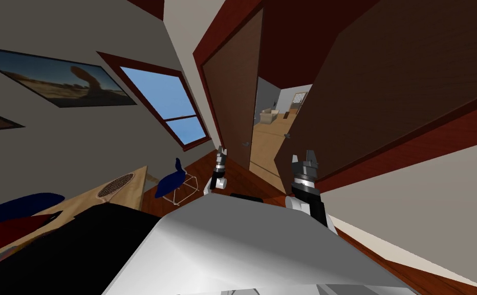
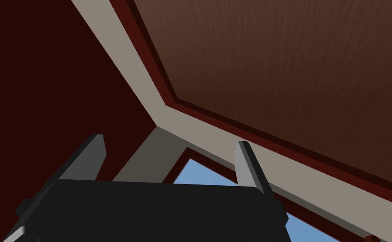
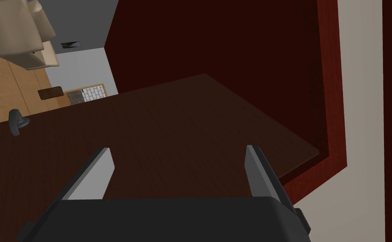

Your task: Push the door open

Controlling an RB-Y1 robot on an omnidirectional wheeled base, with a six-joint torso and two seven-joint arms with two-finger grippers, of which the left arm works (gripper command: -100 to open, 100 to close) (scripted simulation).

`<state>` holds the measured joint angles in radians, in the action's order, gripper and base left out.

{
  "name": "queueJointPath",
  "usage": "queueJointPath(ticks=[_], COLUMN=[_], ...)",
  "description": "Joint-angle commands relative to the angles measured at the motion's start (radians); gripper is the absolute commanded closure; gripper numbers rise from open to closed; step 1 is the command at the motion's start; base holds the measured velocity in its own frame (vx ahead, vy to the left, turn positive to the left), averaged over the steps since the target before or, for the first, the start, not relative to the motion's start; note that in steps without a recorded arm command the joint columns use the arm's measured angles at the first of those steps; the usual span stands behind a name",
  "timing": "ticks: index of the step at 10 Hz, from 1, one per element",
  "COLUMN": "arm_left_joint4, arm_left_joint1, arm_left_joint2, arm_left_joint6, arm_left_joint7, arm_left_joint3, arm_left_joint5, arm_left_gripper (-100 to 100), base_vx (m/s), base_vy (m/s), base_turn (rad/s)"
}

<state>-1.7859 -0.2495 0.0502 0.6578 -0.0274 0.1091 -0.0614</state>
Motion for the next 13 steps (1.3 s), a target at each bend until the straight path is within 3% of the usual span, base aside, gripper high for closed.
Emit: queueJointPath(ticks=[1,3,4,6,9,13], arm_left_joint4=[0.050,0.107,0.109,0.176,0.239,0.357], arm_left_joint1=[0.028,0.044,0.044,0.077,0.094,0.144], arm_left_joint2=[0.004,0.008,0.008,0.014,0.017,0.024], arm_left_joint6=[0.008,0.014,0.014,0.025,0.031,0.049], arm_left_joint7=[0.004,0.008,0.008,0.015,0.018,0.029], arm_left_joint3=[0.004,0.008,0.008,0.014,0.017,0.027], arm_left_joint5=[0.000,0.000,0.000,0.001,0.001,0.001], arm_left_gripper=[-100,-100,-100,-100,-100,-100], base_vx=[0.075,0.051,0.040,0.066,0.049,0.058], base_vy=[0.036,0.034,0.023,0.034,0.028,0.037], base_turn=[-0.133,-0.043,-0.033,-0.097,-0.042,-0.072])
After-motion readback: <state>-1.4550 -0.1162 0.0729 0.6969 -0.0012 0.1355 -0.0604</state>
